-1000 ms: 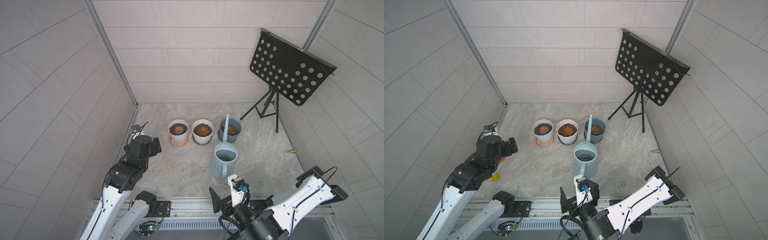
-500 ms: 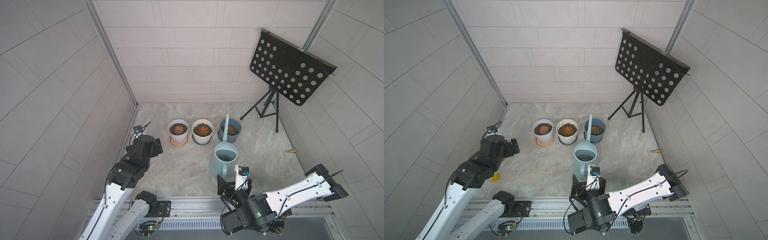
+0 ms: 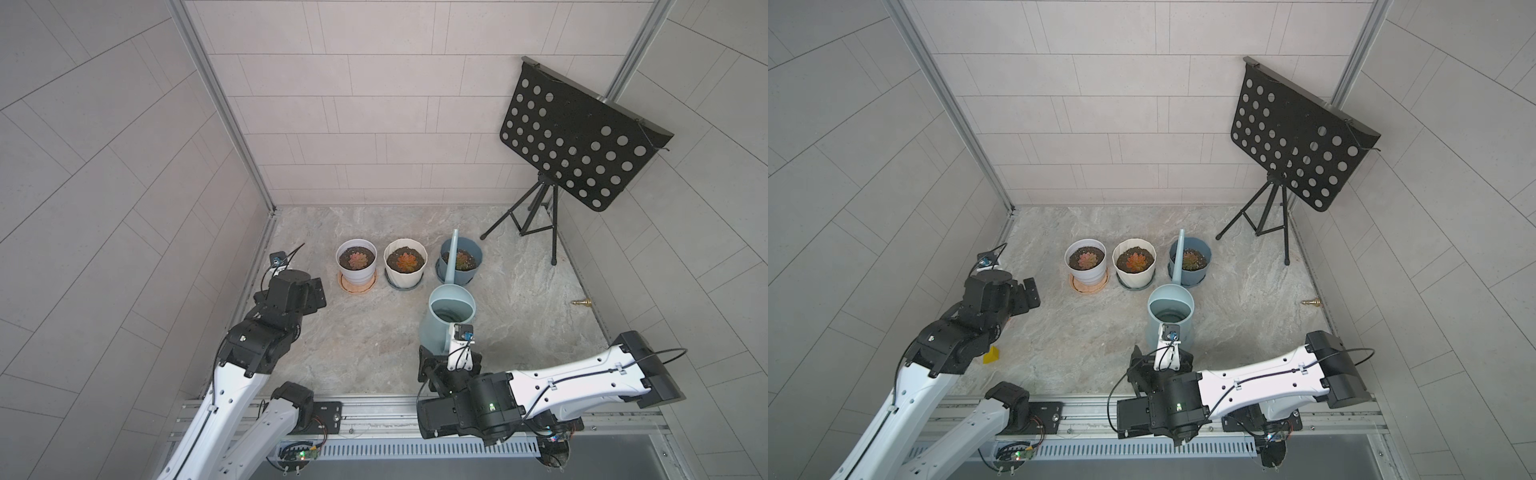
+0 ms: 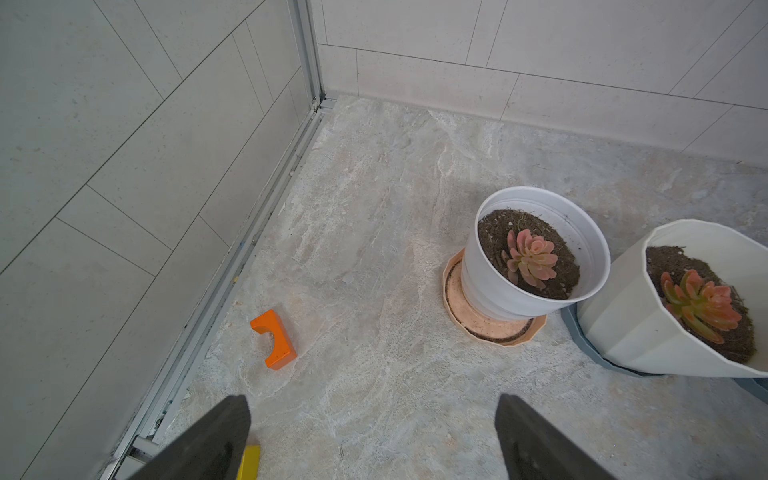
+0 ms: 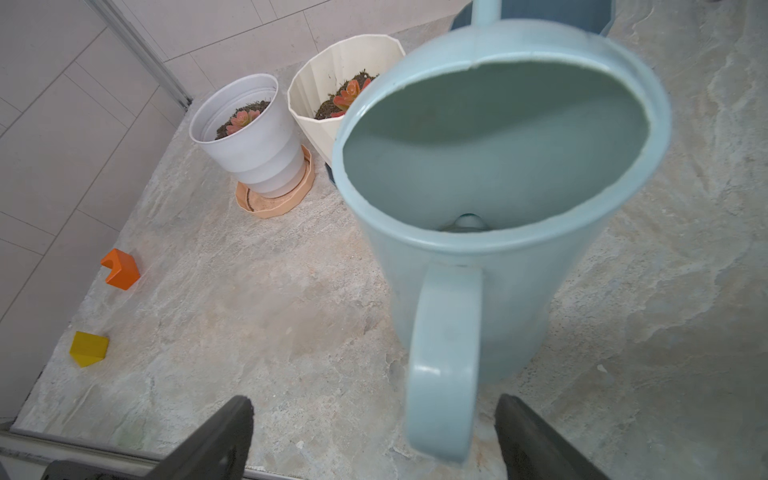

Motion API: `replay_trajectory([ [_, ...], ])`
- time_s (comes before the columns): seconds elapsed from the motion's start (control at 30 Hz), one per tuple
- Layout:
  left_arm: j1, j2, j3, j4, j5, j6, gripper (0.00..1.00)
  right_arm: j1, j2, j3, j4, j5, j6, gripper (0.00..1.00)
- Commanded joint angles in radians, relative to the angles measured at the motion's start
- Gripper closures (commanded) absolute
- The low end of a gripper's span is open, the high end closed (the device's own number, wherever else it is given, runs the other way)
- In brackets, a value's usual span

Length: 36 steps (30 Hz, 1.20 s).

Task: Water the succulent around the soil edge
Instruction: Pick up the watering can from the center of the board.

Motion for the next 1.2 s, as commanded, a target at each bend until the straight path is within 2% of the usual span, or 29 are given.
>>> replay_trajectory([
  [0.0,0.009,0.004,-0.020,0.020,0.002,-0.004,0.00,-0.021,0.019,0.030,-0.090,0.007,-0.049,0.07],
  [0.2,0.016,0.011,-0.032,0.033,0.025,-0.009,0.01,-0.044,0.007,0.017,-0.123,0.015,-0.048,0.17],
  [0.4,0.024,0.014,-0.041,0.039,0.024,-0.013,0.02,-0.067,-0.009,-0.018,-0.104,0.015,-0.063,0.45],
  [0.53,0.026,0.012,-0.045,0.040,0.017,-0.014,0.02,-0.072,-0.015,-0.059,-0.030,-0.007,-0.107,0.48],
  [0.63,0.027,0.013,-0.046,0.041,0.018,-0.013,0.02,-0.119,-0.012,-0.072,-0.008,-0.014,-0.129,0.53],
  [0.9,0.031,0.012,-0.042,0.042,0.020,-0.013,0.02,-0.128,-0.061,-0.066,-0.036,0.024,-0.207,0.87],
  [0.97,0.031,0.014,-0.040,0.042,0.022,-0.013,0.02,-0.123,-0.083,-0.048,-0.040,0.024,-0.262,1.00],
  [1.07,0.031,0.016,-0.032,0.040,0.024,-0.007,0.02,-0.093,-0.125,0.000,-0.088,0.041,-0.339,1.00],
  [1.17,0.031,0.017,-0.016,0.030,0.018,0.003,0.03,-0.020,-0.174,0.105,-0.267,0.082,-0.364,1.00],
])
